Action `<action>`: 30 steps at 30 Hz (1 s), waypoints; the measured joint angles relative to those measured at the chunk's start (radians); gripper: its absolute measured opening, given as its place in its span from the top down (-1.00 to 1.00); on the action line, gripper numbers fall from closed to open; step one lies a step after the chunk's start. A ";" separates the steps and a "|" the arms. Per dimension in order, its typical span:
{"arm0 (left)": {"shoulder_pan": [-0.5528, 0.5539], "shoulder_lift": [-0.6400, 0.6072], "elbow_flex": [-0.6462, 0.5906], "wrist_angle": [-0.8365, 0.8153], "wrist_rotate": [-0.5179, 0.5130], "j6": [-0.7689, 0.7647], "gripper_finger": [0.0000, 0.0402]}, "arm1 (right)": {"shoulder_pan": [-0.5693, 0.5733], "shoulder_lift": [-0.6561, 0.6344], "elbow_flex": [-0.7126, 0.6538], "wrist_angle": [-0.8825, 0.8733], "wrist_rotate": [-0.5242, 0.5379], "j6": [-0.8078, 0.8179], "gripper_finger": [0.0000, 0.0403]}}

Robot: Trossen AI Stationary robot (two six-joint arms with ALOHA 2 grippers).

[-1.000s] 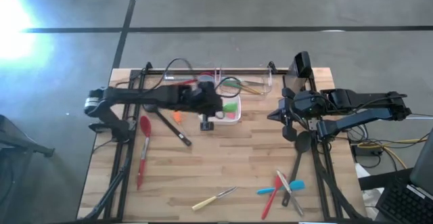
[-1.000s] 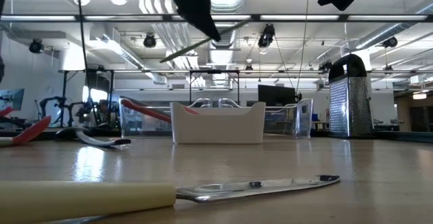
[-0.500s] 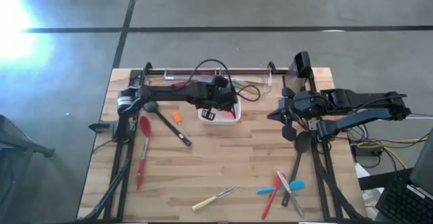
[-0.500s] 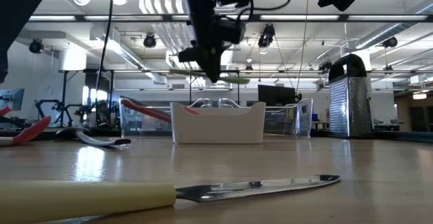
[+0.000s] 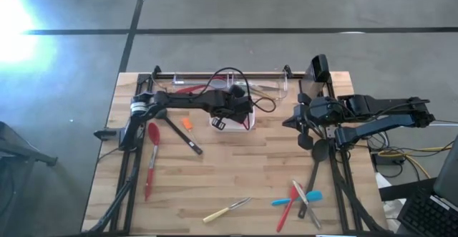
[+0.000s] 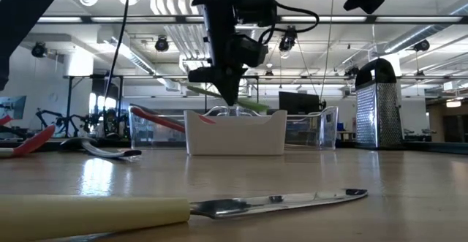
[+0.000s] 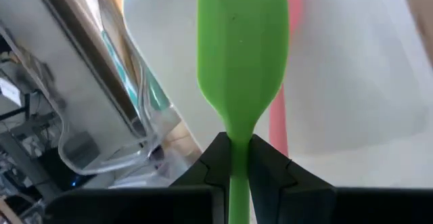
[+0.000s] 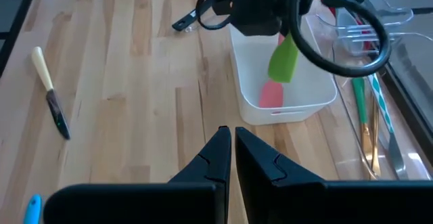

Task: Pick & Place Kitchen Items
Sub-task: Put the green spatula into the white bin

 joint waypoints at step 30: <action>0.006 0.097 -0.002 0.051 0.092 0.008 0.85 | 0.000 0.000 -0.011 0.047 0.000 -0.060 0.91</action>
